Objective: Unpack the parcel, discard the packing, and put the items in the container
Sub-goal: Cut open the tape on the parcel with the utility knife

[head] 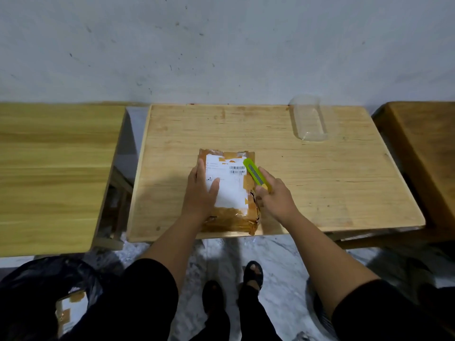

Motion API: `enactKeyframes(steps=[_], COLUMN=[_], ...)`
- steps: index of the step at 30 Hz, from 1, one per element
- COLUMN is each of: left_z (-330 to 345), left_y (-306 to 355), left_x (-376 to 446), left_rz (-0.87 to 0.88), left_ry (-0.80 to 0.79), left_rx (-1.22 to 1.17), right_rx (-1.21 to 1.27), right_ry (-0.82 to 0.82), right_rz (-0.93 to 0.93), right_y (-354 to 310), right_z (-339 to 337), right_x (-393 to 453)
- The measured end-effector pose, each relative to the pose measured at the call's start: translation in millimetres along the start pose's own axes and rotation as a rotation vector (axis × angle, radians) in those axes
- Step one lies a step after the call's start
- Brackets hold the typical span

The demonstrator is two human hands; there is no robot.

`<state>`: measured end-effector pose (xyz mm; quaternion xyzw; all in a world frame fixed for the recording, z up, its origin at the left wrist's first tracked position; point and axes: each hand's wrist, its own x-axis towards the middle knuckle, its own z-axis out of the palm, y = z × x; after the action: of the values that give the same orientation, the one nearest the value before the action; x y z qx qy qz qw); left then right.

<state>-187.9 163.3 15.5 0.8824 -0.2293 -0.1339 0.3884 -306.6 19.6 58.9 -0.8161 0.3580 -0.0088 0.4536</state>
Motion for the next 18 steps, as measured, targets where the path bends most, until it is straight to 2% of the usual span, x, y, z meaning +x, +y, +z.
enactKeyframes(steps=[6,9,15,18], left_z=[0.5,-0.1,-1.3,-2.2], left_y=[1.4,3.7,5.4,5.9], left_x=[0.3,-0.8,1.1,5.5], left_rz=[-0.01,-0.016,-0.017,0.002], left_ry=[0.004,0.004,-0.011,0.009], left_rx=[-0.006,-0.008,0.035,0.067], right_rx=[0.158,0.194,0.035,-0.078], right_ry=[-0.231,-0.199,-0.041,-0.036], right_rz=[0.058,0.04,-0.193,-0.257], right_y=[0.4,3.9,-7.1,-19.0], right_z=[-17.8,-22.9,-44.7,-60.0], right_x=[-10.0,-5.1,16.8,40.3])
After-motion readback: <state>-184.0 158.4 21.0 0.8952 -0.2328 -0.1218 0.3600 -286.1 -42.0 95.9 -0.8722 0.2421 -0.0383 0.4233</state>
